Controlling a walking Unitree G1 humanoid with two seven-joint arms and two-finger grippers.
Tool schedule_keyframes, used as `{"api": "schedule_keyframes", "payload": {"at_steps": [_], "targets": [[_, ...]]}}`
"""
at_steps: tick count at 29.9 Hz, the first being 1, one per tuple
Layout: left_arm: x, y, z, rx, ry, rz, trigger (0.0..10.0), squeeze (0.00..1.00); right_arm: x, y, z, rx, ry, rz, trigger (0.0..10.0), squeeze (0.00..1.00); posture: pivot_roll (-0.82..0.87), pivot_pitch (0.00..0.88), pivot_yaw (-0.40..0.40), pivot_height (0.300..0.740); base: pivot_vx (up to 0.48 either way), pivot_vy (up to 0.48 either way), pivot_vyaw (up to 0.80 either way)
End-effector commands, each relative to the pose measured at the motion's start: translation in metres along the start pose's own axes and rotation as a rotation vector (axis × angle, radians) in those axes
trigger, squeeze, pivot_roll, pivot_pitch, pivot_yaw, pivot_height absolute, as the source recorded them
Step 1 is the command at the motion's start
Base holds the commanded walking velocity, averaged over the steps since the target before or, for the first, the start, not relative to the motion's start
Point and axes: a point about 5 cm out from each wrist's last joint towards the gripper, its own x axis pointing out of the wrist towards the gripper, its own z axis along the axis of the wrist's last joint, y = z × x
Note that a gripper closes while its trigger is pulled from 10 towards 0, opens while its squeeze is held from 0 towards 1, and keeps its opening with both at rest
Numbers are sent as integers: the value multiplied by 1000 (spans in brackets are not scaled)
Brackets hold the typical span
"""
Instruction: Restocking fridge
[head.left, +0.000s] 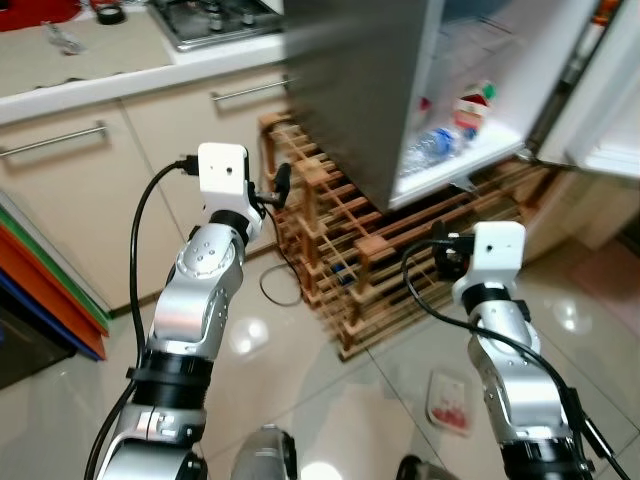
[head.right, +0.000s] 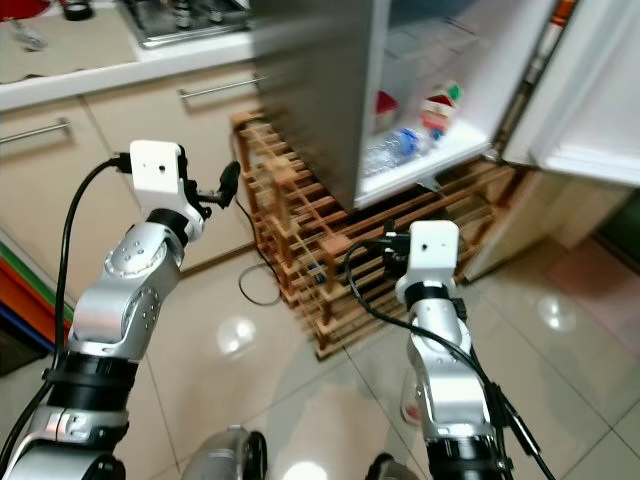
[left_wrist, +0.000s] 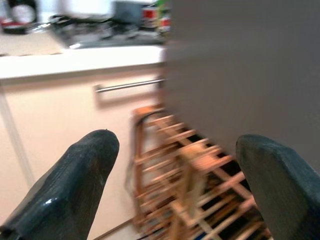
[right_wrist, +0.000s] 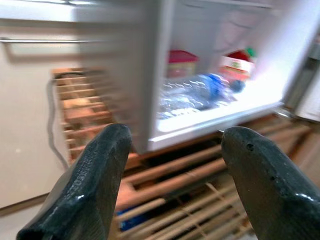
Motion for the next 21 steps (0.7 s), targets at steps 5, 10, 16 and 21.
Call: {"api": "schedule_keyframes", "payload": {"at_steps": [5, 10, 16, 21], "targets": [[4, -2, -3, 27, 4, 50, 10000, 0, 1, -4, -2, -9, -4, 0, 10000, 129, 45, 45, 17, 740, 0, 467, 479], [6, -9, -2, 51, -5, 47, 10000, 0, 4, -4, -1, -5, -12, 5, 10000, 161, 43, 51, 23, 740, 278, 182, 458], [7, -18, -1, 96, -19, 21, 10000, 0, 5, 2, 0, 6, -20, 25, 10000, 180, 45, 58, 27, 740, 462, 0, 448], [7, -21, 0, 133, -29, 16, 10000, 0, 7, 3, 1, 8, -24, 34, 10000, 188, 45, 63, 26, 740, 349, -322, 430]]}}
